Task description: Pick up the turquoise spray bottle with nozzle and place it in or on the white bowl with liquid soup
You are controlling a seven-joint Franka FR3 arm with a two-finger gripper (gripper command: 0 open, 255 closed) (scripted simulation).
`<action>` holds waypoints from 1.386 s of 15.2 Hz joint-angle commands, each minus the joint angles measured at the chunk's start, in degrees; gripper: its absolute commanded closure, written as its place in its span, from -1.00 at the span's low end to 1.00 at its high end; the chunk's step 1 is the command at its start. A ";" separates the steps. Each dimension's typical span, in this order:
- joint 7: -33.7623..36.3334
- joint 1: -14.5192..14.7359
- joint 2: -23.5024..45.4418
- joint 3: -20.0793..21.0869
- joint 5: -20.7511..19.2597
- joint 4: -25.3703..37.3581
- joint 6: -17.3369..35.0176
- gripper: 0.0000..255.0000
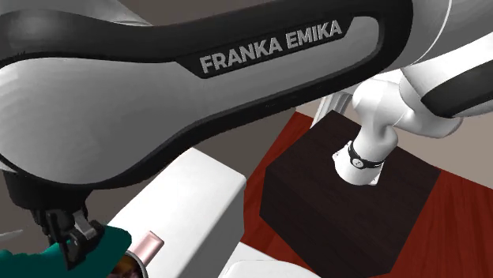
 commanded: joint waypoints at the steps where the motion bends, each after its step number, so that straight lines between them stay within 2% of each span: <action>1: 1.93 -3.18 5.30 1.64 1.97 7.76 -2.37 1.00; 3: 4.65 -7.09 11.10 3.29 3.50 17.38 -5.25 1.00; 15: 0.03 -4.70 11.22 4.40 5.50 8.17 2.61 1.00; 21: 0.02 -4.66 11.24 4.34 5.55 8.17 2.59 1.00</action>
